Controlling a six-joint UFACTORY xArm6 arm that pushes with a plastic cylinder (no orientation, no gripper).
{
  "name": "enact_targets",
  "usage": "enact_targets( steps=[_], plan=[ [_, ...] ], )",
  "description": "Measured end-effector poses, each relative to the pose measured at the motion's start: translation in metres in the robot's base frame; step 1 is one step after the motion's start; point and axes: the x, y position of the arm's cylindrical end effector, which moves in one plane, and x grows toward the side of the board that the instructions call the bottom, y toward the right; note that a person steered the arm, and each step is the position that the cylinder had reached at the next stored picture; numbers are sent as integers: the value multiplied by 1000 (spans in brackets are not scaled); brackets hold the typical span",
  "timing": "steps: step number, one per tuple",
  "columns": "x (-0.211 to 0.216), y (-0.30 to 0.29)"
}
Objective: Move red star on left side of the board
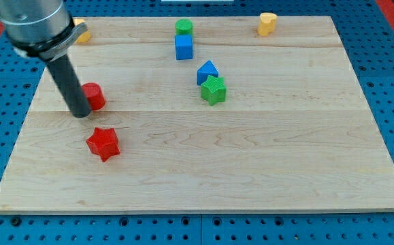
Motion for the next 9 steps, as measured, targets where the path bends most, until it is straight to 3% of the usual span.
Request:
enact_targets(
  steps=[4, 6, 9],
  plan=[
    [-69, 67],
    [-72, 4],
    [-72, -6]
  ],
)
